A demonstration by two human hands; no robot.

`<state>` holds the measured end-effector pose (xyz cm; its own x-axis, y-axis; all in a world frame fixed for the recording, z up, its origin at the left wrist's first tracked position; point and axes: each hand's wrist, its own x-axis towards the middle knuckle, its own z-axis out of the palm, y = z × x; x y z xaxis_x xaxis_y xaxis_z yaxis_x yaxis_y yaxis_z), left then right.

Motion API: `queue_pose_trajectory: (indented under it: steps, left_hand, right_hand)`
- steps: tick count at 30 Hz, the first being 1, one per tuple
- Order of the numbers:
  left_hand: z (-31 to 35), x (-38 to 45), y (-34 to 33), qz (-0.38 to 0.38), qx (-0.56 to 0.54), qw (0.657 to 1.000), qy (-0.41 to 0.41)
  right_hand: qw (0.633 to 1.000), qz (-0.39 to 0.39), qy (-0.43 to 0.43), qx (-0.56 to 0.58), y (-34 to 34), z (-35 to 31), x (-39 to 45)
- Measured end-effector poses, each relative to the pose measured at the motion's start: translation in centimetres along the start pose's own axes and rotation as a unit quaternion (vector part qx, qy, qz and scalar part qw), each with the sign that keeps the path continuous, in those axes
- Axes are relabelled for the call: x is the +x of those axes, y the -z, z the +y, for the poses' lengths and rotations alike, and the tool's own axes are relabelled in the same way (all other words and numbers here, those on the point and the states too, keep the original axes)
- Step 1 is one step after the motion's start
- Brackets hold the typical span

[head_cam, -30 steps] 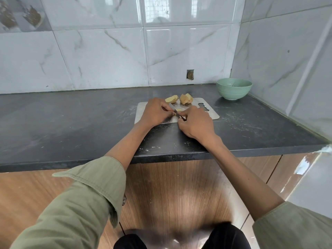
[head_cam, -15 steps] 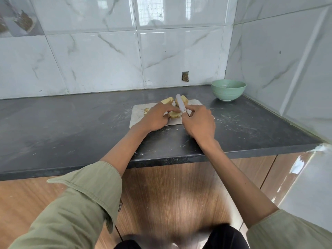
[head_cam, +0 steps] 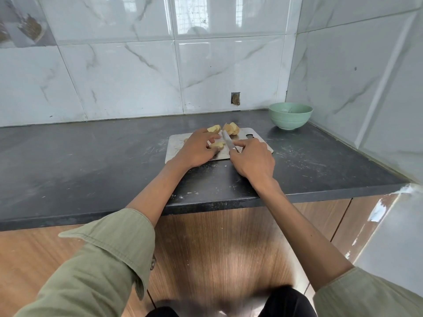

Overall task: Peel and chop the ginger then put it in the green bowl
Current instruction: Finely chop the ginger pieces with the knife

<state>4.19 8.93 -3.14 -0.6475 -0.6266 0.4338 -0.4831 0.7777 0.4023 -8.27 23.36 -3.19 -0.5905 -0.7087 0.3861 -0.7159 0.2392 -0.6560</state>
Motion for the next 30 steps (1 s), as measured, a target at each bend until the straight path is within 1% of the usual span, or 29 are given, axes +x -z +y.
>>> queue_pose_trajectory:
  steps: [6,12,16,22,26,30]
  left_hand:
    - [0.1,-0.1,0.1,-0.013,0.005,1.000,0.004]
    - [0.0,0.0,-0.1,-0.016,0.011,1.000,0.010]
    - [0.1,0.0,0.0,-0.003,0.019,1.000,0.017]
    - [0.3,0.1,-0.1,0.013,0.017,0.999,0.024]
    - [0.3,0.2,-0.2,0.023,0.019,0.999,0.031]
    - [0.3,0.3,-0.3,0.027,0.006,0.999,0.046]
  right_hand:
    - [1.000,-0.022,-0.003,-0.019,-0.2,-0.2,0.1]
    - [1.000,-0.006,-0.016,-0.013,0.2,-0.2,-0.1]
    - [0.999,-0.035,-0.001,-0.023,-0.2,-0.4,0.0]
    - [0.997,-0.017,0.040,-0.064,0.0,-0.6,-0.5]
    - [0.992,-0.022,0.056,-0.111,-0.8,-0.9,-0.3]
    - [0.992,-0.032,0.058,-0.109,-0.9,-0.7,-0.1]
